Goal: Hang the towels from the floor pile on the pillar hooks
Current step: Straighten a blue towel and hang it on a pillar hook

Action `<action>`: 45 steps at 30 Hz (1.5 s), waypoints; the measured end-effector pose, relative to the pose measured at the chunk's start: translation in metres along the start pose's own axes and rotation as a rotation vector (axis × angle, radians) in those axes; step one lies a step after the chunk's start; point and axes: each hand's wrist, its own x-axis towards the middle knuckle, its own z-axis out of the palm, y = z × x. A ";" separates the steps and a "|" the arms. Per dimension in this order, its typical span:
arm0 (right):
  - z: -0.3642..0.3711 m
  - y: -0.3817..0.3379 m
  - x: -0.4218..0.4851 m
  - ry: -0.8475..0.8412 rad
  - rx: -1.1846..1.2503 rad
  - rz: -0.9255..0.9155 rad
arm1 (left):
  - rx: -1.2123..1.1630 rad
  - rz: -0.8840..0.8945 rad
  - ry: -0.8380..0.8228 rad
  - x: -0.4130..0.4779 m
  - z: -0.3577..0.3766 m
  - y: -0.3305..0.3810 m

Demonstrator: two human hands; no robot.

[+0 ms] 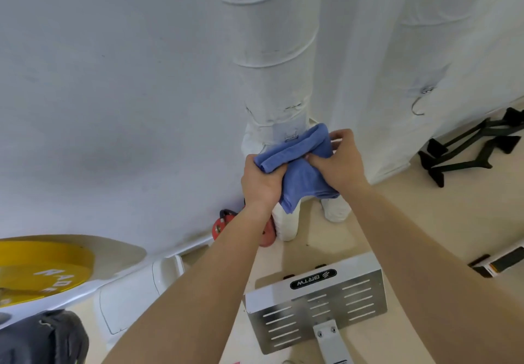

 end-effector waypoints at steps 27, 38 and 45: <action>0.002 -0.021 0.011 -0.101 -0.208 0.036 | 0.298 0.413 0.059 -0.007 -0.016 0.004; 0.008 -0.010 -0.022 0.057 -0.258 -0.414 | 0.486 0.797 -0.094 -0.023 -0.020 -0.008; -0.006 0.023 -0.017 -0.217 -0.233 -0.462 | 0.522 0.918 -0.066 -0.005 -0.017 -0.029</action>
